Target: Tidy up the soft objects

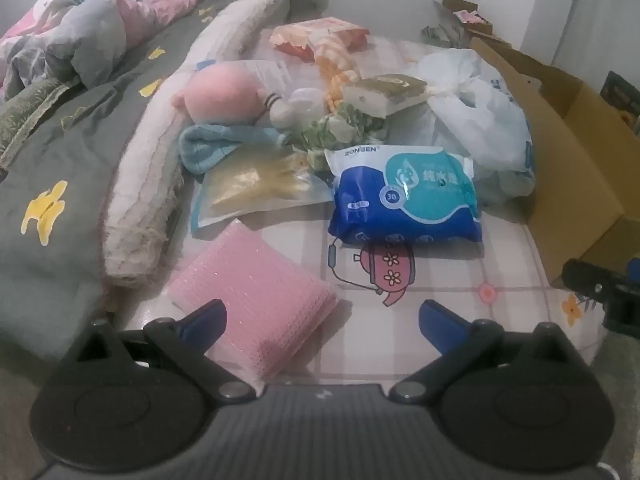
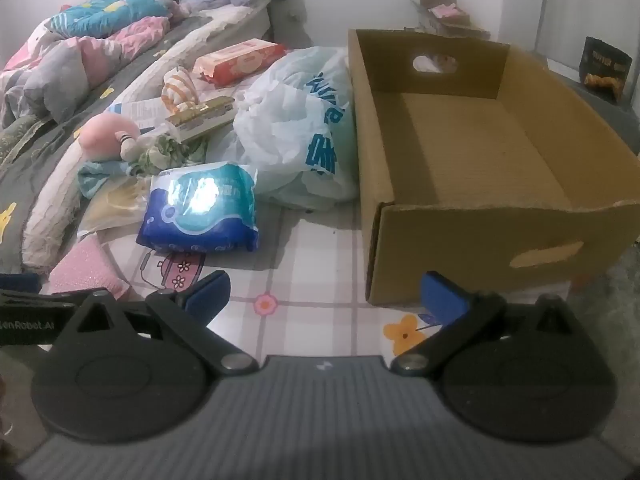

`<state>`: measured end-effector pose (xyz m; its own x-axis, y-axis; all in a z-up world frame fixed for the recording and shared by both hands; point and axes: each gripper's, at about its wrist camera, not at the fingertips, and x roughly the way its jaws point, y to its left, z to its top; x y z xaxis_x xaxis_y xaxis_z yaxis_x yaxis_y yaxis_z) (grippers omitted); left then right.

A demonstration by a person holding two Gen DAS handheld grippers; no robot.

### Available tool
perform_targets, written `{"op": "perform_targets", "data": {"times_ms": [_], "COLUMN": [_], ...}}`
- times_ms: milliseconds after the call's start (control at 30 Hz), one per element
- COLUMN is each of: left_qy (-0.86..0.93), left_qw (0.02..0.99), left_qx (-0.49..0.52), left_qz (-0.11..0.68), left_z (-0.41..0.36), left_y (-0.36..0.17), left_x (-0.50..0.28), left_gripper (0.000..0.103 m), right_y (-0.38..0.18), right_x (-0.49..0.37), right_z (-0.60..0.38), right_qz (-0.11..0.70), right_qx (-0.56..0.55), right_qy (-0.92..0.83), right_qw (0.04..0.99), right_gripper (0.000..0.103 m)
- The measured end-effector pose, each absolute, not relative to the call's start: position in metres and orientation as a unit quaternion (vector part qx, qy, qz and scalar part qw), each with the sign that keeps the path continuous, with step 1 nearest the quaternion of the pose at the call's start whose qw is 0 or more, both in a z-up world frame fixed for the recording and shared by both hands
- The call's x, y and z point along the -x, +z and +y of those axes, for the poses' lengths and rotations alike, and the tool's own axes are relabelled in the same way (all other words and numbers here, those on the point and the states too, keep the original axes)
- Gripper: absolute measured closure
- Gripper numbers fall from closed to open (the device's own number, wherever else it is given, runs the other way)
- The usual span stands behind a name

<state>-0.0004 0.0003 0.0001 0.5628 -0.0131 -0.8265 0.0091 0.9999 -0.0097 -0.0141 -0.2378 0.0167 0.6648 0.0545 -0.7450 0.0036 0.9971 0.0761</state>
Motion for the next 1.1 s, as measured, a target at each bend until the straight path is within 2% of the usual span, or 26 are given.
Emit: {"op": "perform_targets", "data": {"times_ms": [333, 1100], "left_qy": [-0.008, -0.010], "left_qw": [0.882, 0.875], "left_qx": [-0.003, 0.006], "left_qz": [0.471, 0.484], "left_z": [-0.013, 0.003], "left_y": [-0.013, -0.006], "left_x": [0.008, -0.006], "left_gripper": [0.003, 0.003], "right_y": [0.018, 0.019], "right_x": [0.015, 0.004], "right_z": [-0.240, -0.228], "right_qz": [0.411, 0.416], "right_qx": [-0.029, -0.009], "right_qy": [0.011, 0.015], "right_qw": [0.911, 0.909], "right_gripper": [0.001, 0.001]}}
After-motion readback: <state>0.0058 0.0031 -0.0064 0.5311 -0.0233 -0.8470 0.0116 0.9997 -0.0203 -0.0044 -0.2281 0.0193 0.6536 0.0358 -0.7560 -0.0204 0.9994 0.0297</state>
